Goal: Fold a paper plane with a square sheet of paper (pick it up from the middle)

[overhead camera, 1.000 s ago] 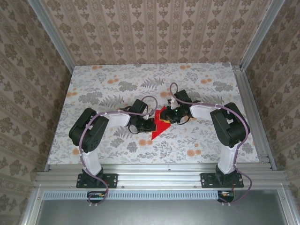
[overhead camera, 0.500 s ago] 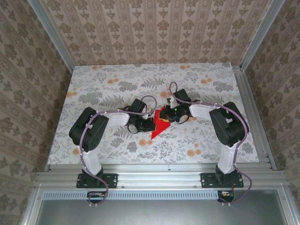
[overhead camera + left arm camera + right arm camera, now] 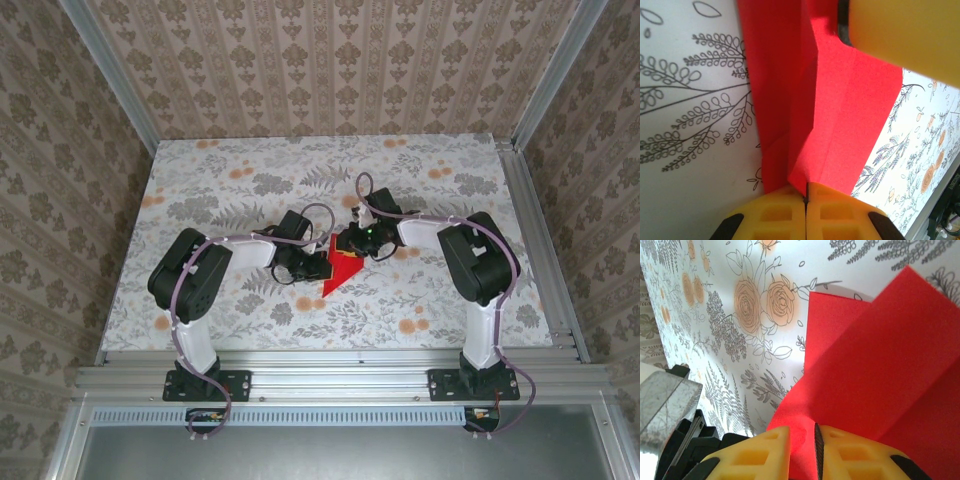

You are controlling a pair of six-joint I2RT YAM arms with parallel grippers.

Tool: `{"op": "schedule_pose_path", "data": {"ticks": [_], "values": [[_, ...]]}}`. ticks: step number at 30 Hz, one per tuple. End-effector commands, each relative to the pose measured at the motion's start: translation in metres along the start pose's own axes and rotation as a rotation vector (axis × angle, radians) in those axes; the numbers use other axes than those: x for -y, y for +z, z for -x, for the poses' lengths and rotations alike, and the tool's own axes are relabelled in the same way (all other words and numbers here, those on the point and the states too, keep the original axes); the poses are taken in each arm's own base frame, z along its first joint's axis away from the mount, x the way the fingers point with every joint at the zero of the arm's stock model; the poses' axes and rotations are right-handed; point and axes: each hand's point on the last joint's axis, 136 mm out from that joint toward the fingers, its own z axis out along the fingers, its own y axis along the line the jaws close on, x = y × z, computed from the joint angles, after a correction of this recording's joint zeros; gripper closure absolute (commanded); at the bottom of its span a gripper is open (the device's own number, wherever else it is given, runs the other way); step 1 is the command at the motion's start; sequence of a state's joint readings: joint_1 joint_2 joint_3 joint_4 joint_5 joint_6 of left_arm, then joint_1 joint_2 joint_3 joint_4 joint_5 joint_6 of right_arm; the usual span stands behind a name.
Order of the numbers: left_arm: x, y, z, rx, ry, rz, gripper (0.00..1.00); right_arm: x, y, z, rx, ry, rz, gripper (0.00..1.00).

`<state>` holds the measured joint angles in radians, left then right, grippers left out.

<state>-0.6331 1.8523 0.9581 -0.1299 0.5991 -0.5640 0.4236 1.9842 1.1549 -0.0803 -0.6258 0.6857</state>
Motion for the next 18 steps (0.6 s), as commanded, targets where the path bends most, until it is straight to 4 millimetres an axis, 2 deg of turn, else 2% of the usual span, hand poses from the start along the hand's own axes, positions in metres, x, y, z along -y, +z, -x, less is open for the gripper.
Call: {"op": "schedule_pose_path", "data": {"ticks": [1,18], "values": [[-0.015,0.002,-0.005,-0.030,-0.009,0.051,0.93,0.008,0.007,0.003,-0.004,0.000,-0.040,0.77],[-0.008,-0.009,0.010,-0.006,0.006,0.040,0.92,0.029,0.015,-0.002,-0.035,-0.008,-0.111,0.77]]}}
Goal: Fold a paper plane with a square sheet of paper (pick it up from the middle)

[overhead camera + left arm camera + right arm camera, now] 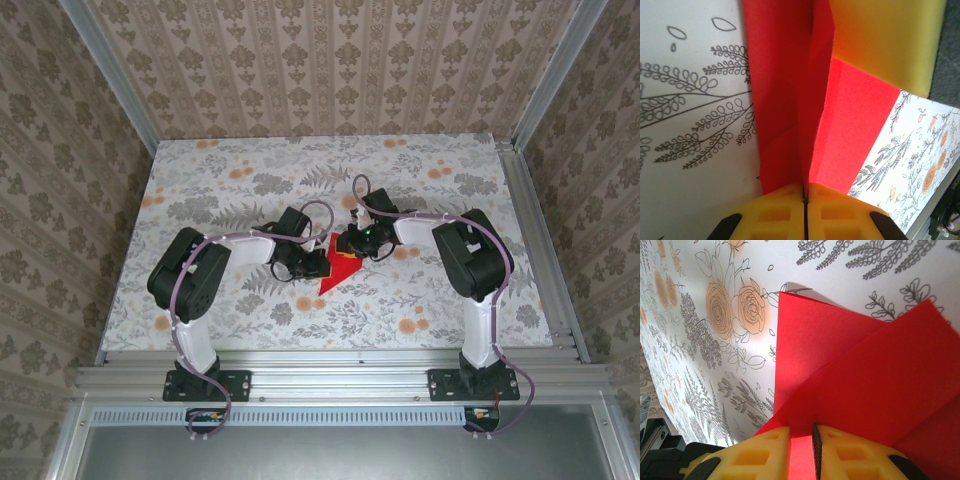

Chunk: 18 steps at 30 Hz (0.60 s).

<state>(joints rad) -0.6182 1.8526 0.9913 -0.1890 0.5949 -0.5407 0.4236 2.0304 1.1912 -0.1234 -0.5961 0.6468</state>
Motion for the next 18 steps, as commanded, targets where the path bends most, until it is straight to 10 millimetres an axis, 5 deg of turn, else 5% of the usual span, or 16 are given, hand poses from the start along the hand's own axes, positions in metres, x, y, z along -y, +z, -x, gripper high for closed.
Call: {"op": "schedule_pose_path", "data": {"ticks": [1,9,18], "values": [[-0.0062,-0.0032,0.0066,0.004,0.007,0.024,0.92,0.0155,0.0076,-0.0035,-0.022,0.000,-0.062,0.77],[-0.0102,-0.0057,0.0091,0.006,0.022,0.044,0.88,0.0225,0.0109,-0.0077,-0.038,0.003,-0.081,0.77],[-0.0092,-0.0104,0.0037,-0.014,0.070,0.055,0.72,0.0252,0.0129,-0.0095,-0.044,0.009,-0.081,0.77]]}}
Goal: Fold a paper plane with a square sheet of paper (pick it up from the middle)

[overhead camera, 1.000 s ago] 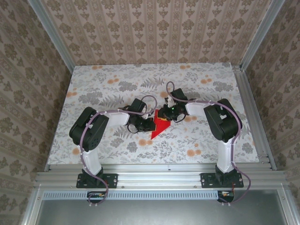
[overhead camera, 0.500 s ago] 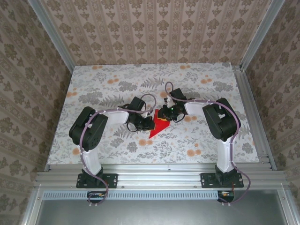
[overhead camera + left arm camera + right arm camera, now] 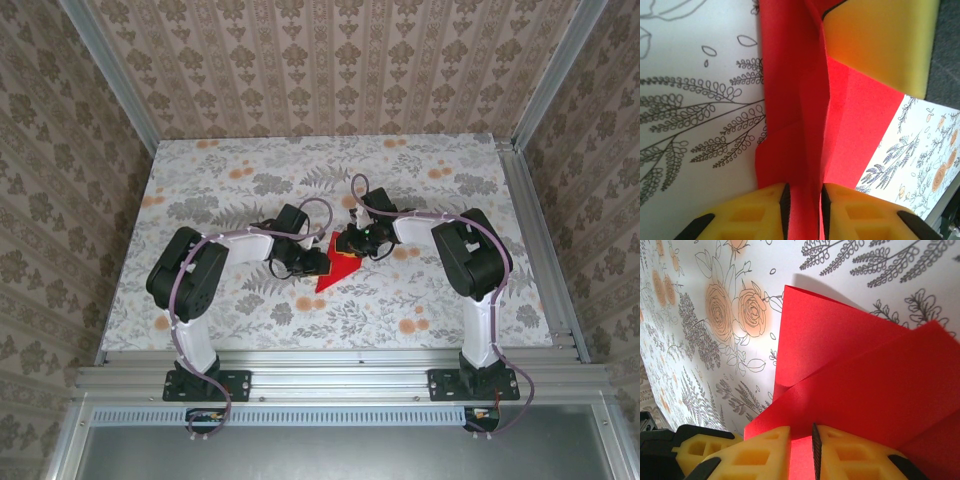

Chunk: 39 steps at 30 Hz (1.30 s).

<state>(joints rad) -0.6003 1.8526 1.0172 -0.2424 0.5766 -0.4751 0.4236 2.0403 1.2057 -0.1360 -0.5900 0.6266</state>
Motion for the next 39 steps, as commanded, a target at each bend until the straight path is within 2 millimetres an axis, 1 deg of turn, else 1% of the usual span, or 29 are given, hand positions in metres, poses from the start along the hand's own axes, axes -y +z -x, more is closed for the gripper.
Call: {"op": "schedule_pose_path", "data": {"ticks": [1,4,7,11,17,21,24,31,39], "values": [[-0.003,-0.006,-0.002,-0.012,0.045,0.028,0.71,0.024,0.011,-0.011,-0.043,0.026,-0.072,0.77],[-0.001,-0.009,-0.003,-0.014,0.079,0.033,0.69,0.024,0.012,-0.011,-0.043,0.025,-0.070,0.77],[0.000,-0.007,-0.006,-0.037,0.094,0.032,0.68,0.023,0.011,-0.011,-0.043,0.024,-0.066,0.77],[0.007,-0.006,-0.006,-0.047,0.117,0.019,0.66,0.024,0.012,-0.012,-0.045,0.027,-0.067,0.77],[0.020,-0.016,0.000,-0.027,0.141,0.010,0.66,0.024,0.012,-0.013,-0.047,0.026,-0.063,0.77],[0.018,-0.022,0.000,-0.026,0.157,0.044,0.65,0.023,0.011,-0.012,-0.045,0.026,-0.059,0.77],[0.010,-0.023,-0.001,-0.034,0.161,0.085,0.64,0.023,0.011,-0.013,-0.045,0.027,-0.057,0.77],[0.001,-0.012,-0.003,-0.065,0.160,0.096,0.63,0.024,0.009,-0.013,-0.042,0.029,-0.055,0.77],[0.001,-0.005,-0.002,-0.075,0.156,0.071,0.63,0.021,0.008,-0.012,-0.042,0.027,-0.047,0.77]]}}
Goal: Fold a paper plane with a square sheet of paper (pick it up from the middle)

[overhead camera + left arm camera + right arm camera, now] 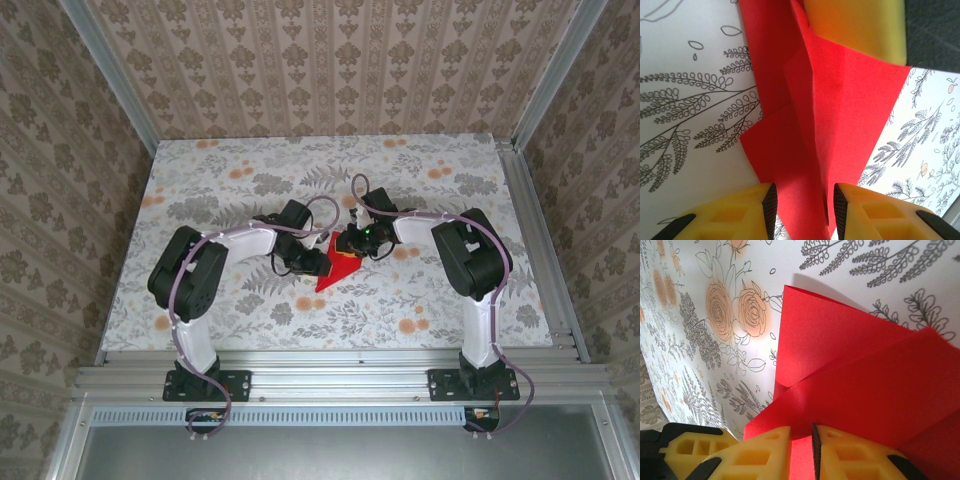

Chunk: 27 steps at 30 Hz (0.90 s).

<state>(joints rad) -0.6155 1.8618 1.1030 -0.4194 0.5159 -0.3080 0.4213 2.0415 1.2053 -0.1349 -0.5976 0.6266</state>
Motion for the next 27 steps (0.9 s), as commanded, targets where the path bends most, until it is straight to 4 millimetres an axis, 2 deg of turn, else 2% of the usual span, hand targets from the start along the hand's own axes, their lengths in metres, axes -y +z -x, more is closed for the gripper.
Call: {"op": "schedule_pose_path", "data": {"ticks": [1,17,27], "values": [[0.004,0.001,0.005,-0.004,0.029,-0.018,0.63,0.020,0.007,-0.011,-0.037,0.025,-0.052,0.77],[0.014,0.010,0.009,-0.008,0.021,-0.090,0.65,0.011,0.000,-0.008,-0.029,0.016,-0.038,0.77],[0.006,0.009,0.003,-0.014,0.002,-0.080,0.71,0.015,0.000,-0.010,-0.031,0.019,-0.042,0.77]]}}
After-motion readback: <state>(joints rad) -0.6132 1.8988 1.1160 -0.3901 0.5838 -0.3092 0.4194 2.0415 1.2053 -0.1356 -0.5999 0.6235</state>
